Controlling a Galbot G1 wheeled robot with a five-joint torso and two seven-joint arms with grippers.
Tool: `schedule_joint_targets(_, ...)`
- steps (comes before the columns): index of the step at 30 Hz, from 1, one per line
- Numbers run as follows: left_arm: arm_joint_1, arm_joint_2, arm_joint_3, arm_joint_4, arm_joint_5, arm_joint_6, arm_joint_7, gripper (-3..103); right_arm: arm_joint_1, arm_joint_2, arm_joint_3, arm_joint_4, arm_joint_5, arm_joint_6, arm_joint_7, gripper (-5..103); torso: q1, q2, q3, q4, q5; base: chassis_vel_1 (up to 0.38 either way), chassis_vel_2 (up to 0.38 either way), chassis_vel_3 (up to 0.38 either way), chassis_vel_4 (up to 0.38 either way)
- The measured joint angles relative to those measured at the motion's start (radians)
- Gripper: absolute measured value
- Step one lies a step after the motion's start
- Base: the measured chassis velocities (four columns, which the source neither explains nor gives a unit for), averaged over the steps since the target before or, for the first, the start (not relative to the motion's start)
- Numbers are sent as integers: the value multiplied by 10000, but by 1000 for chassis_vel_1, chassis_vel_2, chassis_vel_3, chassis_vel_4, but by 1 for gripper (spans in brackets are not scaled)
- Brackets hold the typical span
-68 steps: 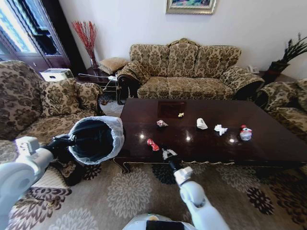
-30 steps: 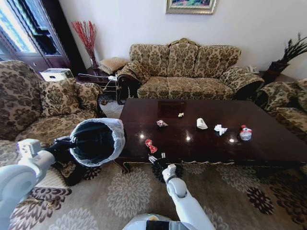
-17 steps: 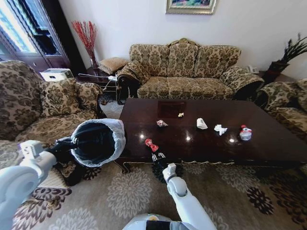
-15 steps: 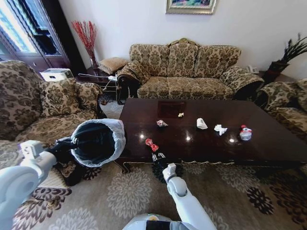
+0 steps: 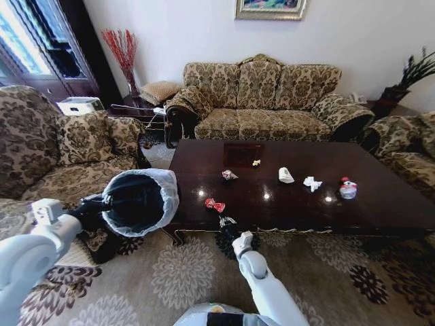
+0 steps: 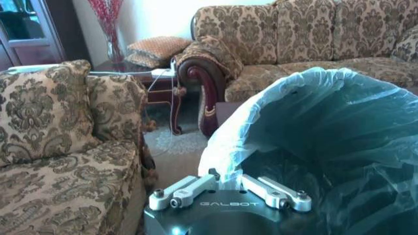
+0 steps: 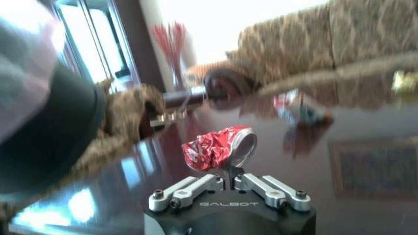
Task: Move to the front of the table and place the trash on the table into the trash bin.
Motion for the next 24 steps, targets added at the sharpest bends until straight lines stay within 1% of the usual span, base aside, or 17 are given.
schedule_joint_targets(2,215,271,-115,60,2,49,-39,0,-356,-180,394,586,89,442,-493,1,0,0,0,0,1,0,0,0,0)
schedule_joint_targets(3,215,271,-115,60,2,49,-39,0,-356,-180,394,586,89,442,-493,1,0,0,0,0,1,0,0,0,0)
schedule_joint_targets(5,555,822,-433,224,0,185,-48,0,-780,-483,858,1312,301,769,-886,1,0,0,0,2,-6,0,0,0,0)
schedule_joint_targets(6,555,822,-433,224,0,185,-48,0,-780,-483,858,1312,301,769,-886,1,0,0,0,2,-6,0,0,0,0)
schedule_joint_targets(7,757,1273,-708,285,-187,332,-90,0,-1003,-666,1116,1805,570,910,-1092,1,0,-1,0,2,1,0,0,0,0)
schedule_joint_targets(8,989,1721,-1035,308,-710,512,-227,0,-1182,-840,1301,2295,929,1009,-1245,1,-1,0,0,2,-2,0,0,0,0)
schedule_joint_targets(9,989,1721,-1035,308,-710,512,-227,0,-1182,-840,1301,2295,929,1009,-1245,1,-1,0,0,2,-2,0,0,0,0)
schedule_joint_targets(11,1661,2696,-1759,388,-1948,870,-350,0,-1537,-1215,1581,3406,1814,1136,-1747,1,0,0,0,-6,2,0,0,0,0)
schedule_joint_targets(12,1661,2696,-1759,388,-1948,870,-350,0,-1537,-1215,1581,3406,1814,1136,-1747,1,0,0,0,-6,2,0,0,0,0)
schedule_joint_targets(14,2590,3622,-2533,592,-3082,1087,-506,0,-1781,-1604,1773,4461,2514,1182,-2468,1,0,0,0,-5,7,0,0,0,0)
schedule_joint_targets(15,2590,3622,-2533,592,-3082,1087,-506,0,-1781,-1604,1773,4461,2514,1182,-2468,1,0,0,0,-5,7,0,0,0,0)
schedule_joint_targets(16,2798,3912,-2676,641,-3433,1176,-582,0,-1822,-1726,1792,4837,2690,1182,-2702,1,0,0,0,2,6,0,0,0,0)
schedule_joint_targets(17,2869,4285,-2678,680,-3826,1284,-709,0,-1857,-1910,1783,5383,2989,1159,-3033,1,0,0,0,3,-2,0,0,0,0)
schedule_joint_targets(19,2795,4455,-2540,703,-3989,1330,-824,0,-1865,-2004,1755,5632,3163,1116,-3205,1,0,0,0,1,-3,0,0,0,0)
schedule_joint_targets(22,1734,5141,-1491,740,-4786,1582,-1511,0,-1798,-2352,1478,6536,3673,815,-3727,1,0,0,0,-2,-9,0,0,0,0)
schedule_joint_targets(23,1405,5370,-1287,712,-5026,1615,-1706,0,-1712,-2452,1357,6753,3751,681,-3816,1,0,0,0,-2,-4,0,0,0,0)
schedule_joint_targets(24,1405,5370,-1287,712,-5026,1615,-1706,0,-1712,-2452,1357,6753,3751,681,-3816,1,0,0,0,-2,-4,0,0,0,0)
